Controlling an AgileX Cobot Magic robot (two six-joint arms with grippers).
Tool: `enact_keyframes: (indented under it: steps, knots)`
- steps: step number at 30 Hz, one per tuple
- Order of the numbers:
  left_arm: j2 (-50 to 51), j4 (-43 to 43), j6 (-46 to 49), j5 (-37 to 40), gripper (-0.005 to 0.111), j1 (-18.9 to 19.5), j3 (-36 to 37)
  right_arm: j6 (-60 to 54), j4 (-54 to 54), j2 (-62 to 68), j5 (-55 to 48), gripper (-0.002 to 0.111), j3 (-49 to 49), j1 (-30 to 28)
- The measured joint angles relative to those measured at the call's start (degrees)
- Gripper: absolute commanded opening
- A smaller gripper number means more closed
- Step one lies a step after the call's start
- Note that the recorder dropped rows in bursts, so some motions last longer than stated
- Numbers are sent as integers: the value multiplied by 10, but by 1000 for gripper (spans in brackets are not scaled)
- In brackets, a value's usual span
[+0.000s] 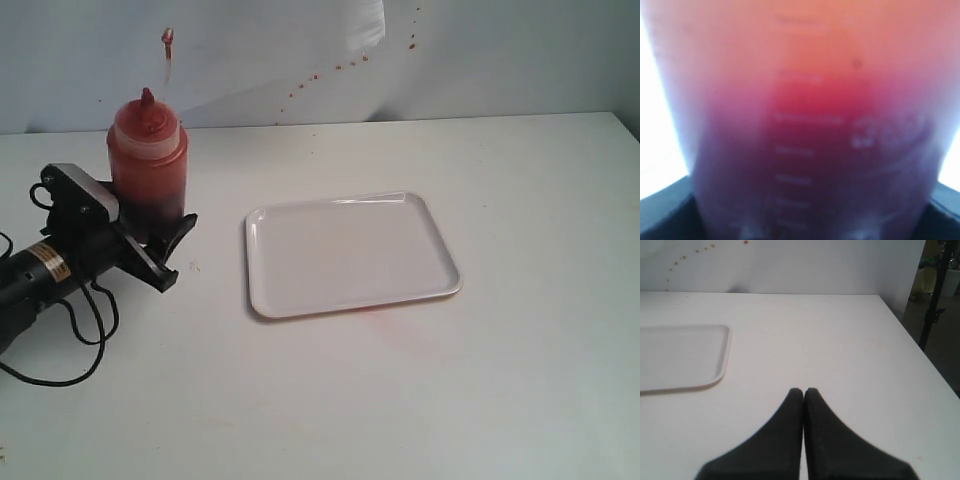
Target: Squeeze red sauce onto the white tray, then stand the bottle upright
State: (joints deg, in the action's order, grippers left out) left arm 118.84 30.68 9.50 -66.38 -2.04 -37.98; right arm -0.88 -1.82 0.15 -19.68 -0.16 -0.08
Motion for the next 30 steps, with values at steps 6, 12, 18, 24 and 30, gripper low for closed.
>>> enact_keyframes:
  steps: [6, 12, 18, 24, 30]
  knots:
    - [-7, -2, 26, 0, 0, 0, 0, 0, 0, 0, 0, 0, 0, 0]
    - [-7, 22, 31, 0, 0, 0, 0, -19, -20, 0, 7, 0, 0, 0]
    - [-7, 44, 43, 1, 0, 0, -12, -17, 34, 0, 150, 0, 0, 0]
    - [-7, 57, 51, 2, 0, -15, -44, 167, 96, 0, 306, 0, 0, 0]
    - [-7, 17, 134, 39, 0, -74, -87, 472, -215, 5, 422, 0, -5, 0]
